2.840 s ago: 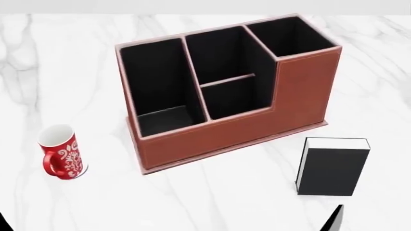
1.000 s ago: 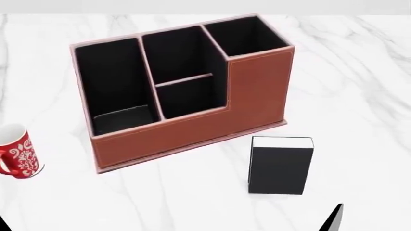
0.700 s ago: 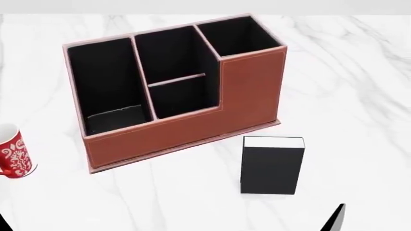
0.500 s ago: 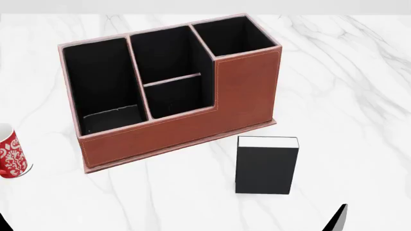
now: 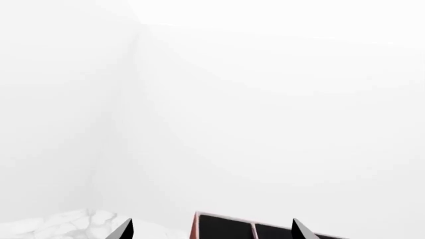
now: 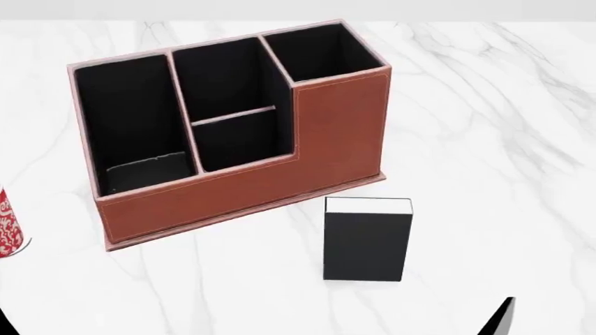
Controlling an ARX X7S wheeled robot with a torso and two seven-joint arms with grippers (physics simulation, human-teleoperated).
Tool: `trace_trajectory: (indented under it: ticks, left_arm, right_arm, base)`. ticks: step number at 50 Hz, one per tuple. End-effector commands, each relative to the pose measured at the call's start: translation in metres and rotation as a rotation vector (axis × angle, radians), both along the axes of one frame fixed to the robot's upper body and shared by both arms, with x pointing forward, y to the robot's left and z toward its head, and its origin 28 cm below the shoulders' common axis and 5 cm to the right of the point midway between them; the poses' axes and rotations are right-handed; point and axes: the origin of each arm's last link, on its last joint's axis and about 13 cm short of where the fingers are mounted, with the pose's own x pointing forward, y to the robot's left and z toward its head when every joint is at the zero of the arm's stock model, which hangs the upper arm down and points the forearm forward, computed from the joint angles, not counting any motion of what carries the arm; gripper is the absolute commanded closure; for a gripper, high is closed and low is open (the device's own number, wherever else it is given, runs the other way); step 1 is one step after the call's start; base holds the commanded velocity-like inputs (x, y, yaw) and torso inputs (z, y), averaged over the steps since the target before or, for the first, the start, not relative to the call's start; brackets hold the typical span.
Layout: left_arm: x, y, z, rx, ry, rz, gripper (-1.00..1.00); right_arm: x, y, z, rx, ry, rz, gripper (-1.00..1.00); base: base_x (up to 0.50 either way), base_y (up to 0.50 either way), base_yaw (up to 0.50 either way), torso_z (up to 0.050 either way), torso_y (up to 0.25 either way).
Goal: Pick up the book and place it in the back compartment of the caddy.
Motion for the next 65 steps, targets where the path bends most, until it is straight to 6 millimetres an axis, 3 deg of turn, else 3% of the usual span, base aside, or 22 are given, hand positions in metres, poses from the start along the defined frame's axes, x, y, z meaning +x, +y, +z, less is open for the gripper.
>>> trace_trajectory:
  ticks: [1, 21, 65]
  left_arm:
    - [-0.0001, 0.0001, -0.0003, -0.001, 0.000, -0.001, -1.00]
    - [0.0003, -0.0002, -0.0005, 0.001, 0.000, 0.000, -1.00]
    - [0.0006, -0.0006, -0.0014, 0.002, 0.003, -0.002, -1.00]
  right_arm:
    - [-0.0007, -0.0004, 0.0006, 0.002, -0.013, 0.000, -1.00]
    - [-0.0029, 0.0021, 0.0001, -0.033, -0.055, 0.007, -1.00]
    - [-0.0011, 0.0020, -0.0011, -0.023, -0.038, 0.003, -1.00]
  base:
    - [0.00, 0.00, 0.00, 0.000, 0.000]
    - [0.02, 0.00, 0.00, 0.000, 0.000]
    - [0.17, 0.00, 0.00, 0.000, 0.000]
